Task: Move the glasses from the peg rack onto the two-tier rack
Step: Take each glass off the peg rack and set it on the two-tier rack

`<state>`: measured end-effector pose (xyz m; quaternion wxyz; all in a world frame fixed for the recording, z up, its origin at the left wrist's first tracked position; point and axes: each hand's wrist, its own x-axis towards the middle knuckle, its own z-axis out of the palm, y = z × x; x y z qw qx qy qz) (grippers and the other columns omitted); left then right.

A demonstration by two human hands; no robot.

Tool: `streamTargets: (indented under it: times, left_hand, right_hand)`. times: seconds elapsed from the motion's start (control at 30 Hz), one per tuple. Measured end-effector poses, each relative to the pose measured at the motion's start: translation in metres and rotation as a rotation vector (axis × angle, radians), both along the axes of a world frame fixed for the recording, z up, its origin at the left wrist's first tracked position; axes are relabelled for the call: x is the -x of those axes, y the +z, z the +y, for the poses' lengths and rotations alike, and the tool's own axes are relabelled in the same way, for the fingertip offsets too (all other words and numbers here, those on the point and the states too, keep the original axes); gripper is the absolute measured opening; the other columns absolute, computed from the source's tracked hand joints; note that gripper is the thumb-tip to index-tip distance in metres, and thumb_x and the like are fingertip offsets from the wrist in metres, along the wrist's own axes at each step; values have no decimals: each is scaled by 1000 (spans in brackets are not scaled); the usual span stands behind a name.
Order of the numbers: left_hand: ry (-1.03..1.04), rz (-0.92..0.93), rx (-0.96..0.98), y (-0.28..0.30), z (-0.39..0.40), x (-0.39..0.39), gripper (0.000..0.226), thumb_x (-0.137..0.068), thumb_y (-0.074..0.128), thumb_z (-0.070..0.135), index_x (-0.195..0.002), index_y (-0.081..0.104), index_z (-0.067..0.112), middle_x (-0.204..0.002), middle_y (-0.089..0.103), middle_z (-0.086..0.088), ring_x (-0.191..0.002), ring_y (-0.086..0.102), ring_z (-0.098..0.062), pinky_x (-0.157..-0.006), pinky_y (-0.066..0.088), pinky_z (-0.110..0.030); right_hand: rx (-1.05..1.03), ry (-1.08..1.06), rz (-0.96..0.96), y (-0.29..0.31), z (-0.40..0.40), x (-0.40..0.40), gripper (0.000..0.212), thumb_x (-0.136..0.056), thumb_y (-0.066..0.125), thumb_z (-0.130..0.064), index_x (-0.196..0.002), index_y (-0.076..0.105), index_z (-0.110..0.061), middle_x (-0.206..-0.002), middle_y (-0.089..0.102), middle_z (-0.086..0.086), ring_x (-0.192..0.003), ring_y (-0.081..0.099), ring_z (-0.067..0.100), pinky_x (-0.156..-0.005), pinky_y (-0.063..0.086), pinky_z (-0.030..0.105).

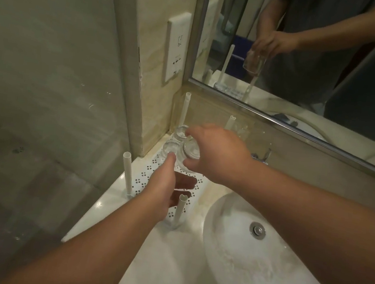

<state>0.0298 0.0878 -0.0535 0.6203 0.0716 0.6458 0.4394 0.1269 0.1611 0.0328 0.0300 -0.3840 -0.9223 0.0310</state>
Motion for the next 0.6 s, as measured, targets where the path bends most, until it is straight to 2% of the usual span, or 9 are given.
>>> streamTargets:
  times: [0.07,0.27,0.37,0.43,0.5,0.6]
  left_hand:
    - [77,-82,-43,6,0,2,77,-99,35,64,-104,72,-3,-84,76,-13,-67,61,-30,-59,49,-31]
    - [130,-206,-141,22,2,3,68,-98,47,57,-115,65,-6,-84,65,-20,-68,61,-32,-71,53,-42]
    - [130,-266,-185,33,4,4,61,-96,52,56,-116,67,0,-101,64,-22,-86,66,-34,-76,62,-44]
    - [152,-319,-209,41,4,6,67,-93,57,58,-123,61,-2,-107,65,-25,-88,70,-38,-70,63,-46]
    - [166,-400,-224,50,3,7,77,-89,61,63,-123,56,-5,-96,70,-24,-77,74,-38,-61,61,-41]
    - [128,-499,-238,58,2,7,86,-84,63,68,-124,53,-7,-76,71,-19,-68,73,-32,-58,60,-37]
  right_hand:
    - [-7,10,13,4,-4,-1,52,-78,68,-48,-124,54,-28,-109,59,-2,-94,62,25,-77,54,39]
    - [-50,19,41,14,-13,-5,51,-80,67,-44,-125,51,-28,-112,54,-2,-91,61,26,-74,54,40]
    - [-79,20,99,15,-18,-9,49,-80,67,-44,-122,50,-26,-114,53,-1,-87,60,25,-72,54,41]
    - [-106,10,150,15,-21,-13,49,-80,67,-43,-123,50,-25,-116,52,-1,-85,61,24,-70,54,41]
    - [-124,5,207,13,-24,-16,50,-79,68,-40,-123,50,-24,-118,51,-2,-84,60,22,-68,53,40]
    - [-133,8,310,7,-27,-21,49,-77,72,-33,-120,51,-23,-115,50,-4,-79,57,19,-61,50,35]
